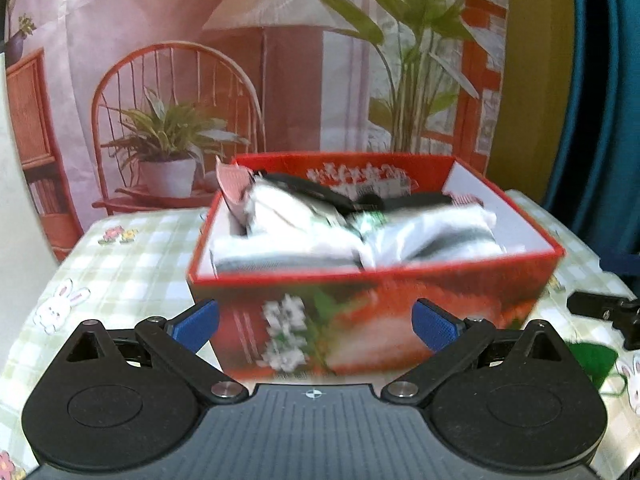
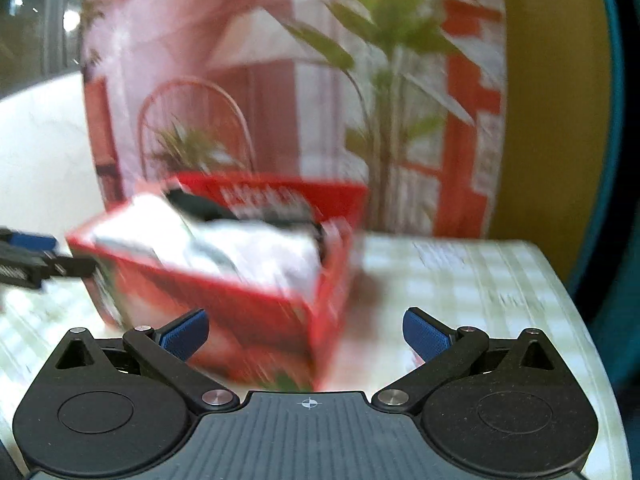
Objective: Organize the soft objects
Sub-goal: 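Move the left tool down to the green tasseled pouch and grasp it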
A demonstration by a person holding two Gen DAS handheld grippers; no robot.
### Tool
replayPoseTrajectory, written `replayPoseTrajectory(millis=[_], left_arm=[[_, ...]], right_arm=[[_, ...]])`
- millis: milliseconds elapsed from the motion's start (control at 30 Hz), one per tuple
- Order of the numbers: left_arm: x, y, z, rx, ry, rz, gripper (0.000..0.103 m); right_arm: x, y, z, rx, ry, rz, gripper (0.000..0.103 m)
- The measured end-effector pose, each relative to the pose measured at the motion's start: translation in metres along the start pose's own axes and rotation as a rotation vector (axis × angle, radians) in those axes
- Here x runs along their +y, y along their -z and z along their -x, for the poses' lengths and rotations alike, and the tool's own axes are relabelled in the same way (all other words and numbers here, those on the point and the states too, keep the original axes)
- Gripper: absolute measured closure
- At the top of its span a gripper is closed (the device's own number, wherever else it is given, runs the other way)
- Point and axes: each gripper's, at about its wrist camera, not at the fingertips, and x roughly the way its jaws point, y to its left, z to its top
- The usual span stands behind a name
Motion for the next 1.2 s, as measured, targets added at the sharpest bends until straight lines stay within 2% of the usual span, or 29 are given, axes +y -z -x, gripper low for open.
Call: replayPoseTrajectory(millis=[200,267,367,467,533,567,800,933,1067,1167,1200], left_arm=[[-0.009,0.023,-0.002,0.034,0.038,-0.007,0.0],[-0.011,0.028,-0.004,0.047,0.053,-0.006,0.0],[-0.013,0.034,-0.006,0.066,0.068,-0.007,0.0],[-0.009,0.036,-0.005,0.068,0.072,0.004,0.0],[-0.006,0.036,-0.004,0.07,0.08,0.021,0.0],[-0.004,0.036,-0.003,0.071,0.085,0.029,0.0],[0.003,0.042,0.0,0.081,0.099,0.071,0.0],[0.013,0.044,0.002,0.086,0.092,0.115,0.001],[0.019,0.048,0.001,0.101,0.093,0.14,0.004],[0.02,0.053,-0.001,0.115,0.116,0.161,0.008],[0.02,0.055,-0.003,0.119,0.126,0.169,0.011]], right_arm=[[-0.021,0.054,0.01,0.133,0.05,-0.043,0.001],[-0.024,0.068,0.015,0.161,0.055,-0.043,0.004],[-0.029,0.077,0.017,0.19,0.043,-0.068,0.014],[-0.024,0.081,0.012,0.234,0.028,-0.056,0.034],[-0.016,0.077,0.004,0.267,0.01,-0.024,0.054],[-0.011,0.076,0.003,0.271,0.0,-0.01,0.057],[0.037,0.061,-0.021,0.287,-0.157,0.07,0.058],[0.079,0.051,-0.042,0.281,-0.271,0.078,0.058],[0.121,0.049,-0.053,0.26,-0.346,0.115,0.057],[0.137,0.053,-0.052,0.228,-0.344,0.149,0.053],[0.14,0.055,-0.05,0.217,-0.331,0.167,0.048]])
